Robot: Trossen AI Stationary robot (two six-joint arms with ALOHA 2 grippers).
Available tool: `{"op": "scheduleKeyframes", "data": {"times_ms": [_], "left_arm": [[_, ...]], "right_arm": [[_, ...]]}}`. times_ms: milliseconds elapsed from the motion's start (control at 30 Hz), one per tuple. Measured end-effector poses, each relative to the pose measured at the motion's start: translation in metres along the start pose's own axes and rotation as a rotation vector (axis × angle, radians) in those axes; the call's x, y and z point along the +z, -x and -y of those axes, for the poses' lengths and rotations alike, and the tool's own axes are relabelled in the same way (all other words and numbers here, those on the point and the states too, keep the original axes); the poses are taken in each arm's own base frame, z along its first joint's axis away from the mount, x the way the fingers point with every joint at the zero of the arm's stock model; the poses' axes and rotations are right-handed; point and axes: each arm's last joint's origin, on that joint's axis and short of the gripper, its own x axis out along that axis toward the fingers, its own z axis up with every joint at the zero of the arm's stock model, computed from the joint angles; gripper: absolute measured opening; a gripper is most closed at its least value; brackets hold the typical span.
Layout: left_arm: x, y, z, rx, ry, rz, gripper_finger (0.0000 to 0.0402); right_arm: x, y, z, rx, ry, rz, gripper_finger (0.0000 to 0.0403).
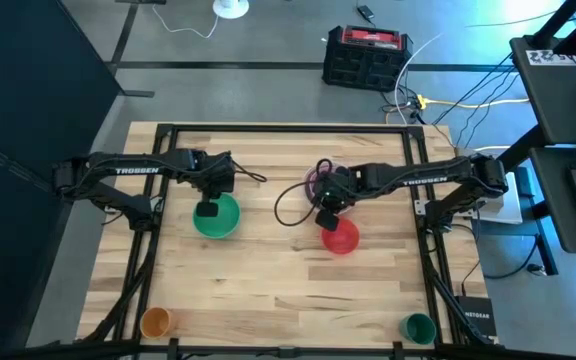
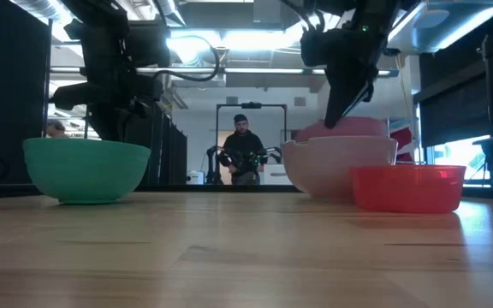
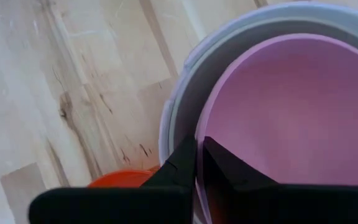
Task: Nest bowls inside each other
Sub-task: Stack the pink bowl on top of the white bowl
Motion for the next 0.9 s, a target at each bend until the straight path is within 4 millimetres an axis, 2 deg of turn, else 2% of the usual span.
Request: {"op": "scheduleKeyframes", "data": {"times_ms": [333,900], "left_arm": [[0.000,0.000,0.000,0.000,0.000,0.001,0.0000],[0.000,0.000,0.000,0.001,0.001,0.003,0.0000]], "right_arm": [[-0.002,-0.005,0.002,0.000,-0.005,0.006,0.0000],[0.005,-0.006,0.016,0.044,-0.038,0.014,0.0000]]}}
